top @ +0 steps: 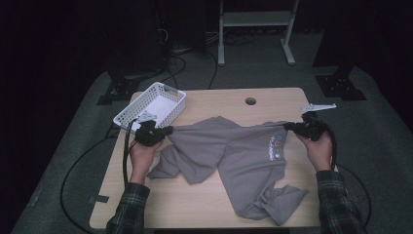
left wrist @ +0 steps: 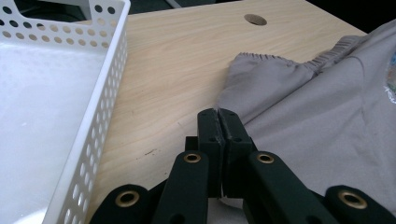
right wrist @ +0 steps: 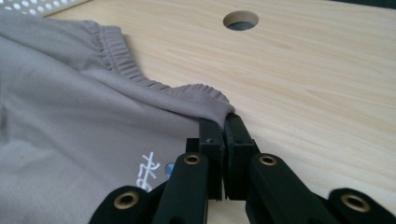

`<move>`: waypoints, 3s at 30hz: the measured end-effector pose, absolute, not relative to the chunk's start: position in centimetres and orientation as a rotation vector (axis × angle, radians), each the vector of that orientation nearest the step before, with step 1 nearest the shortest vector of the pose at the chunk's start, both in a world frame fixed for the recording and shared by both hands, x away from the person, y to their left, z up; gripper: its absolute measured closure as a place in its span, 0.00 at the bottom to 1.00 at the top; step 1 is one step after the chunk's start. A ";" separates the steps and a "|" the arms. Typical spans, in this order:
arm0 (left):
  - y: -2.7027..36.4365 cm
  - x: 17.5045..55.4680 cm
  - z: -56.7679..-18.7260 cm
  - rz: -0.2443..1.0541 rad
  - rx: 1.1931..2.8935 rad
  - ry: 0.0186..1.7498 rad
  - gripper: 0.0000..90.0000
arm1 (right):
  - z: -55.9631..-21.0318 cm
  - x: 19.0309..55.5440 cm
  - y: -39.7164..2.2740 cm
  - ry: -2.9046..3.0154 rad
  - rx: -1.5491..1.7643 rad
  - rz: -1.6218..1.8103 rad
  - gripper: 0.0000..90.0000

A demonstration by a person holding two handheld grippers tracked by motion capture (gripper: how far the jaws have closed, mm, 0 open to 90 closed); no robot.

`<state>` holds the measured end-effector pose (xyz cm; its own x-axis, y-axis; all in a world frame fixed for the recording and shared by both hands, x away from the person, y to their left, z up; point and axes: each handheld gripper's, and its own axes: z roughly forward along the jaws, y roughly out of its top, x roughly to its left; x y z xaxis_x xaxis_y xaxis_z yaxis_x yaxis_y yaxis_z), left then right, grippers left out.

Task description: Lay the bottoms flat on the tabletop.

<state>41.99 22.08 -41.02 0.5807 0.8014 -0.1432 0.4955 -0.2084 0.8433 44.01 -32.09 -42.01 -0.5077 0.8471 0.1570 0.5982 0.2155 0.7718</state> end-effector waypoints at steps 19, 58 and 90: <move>18.4 39.7 -40.1 0.355 1.983 0.914 0.45 | -41.0 39.4 -27.3 2.432 1.047 1.147 0.53; 15.7 33.4 -46.2 0.266 2.303 0.779 0.36 | -45.6 32.0 -19.3 2.881 0.581 0.869 0.99; 15.4 33.5 -46.4 0.266 2.333 0.754 0.33 | -40.2 39.0 -24.4 2.400 1.001 1.065 0.69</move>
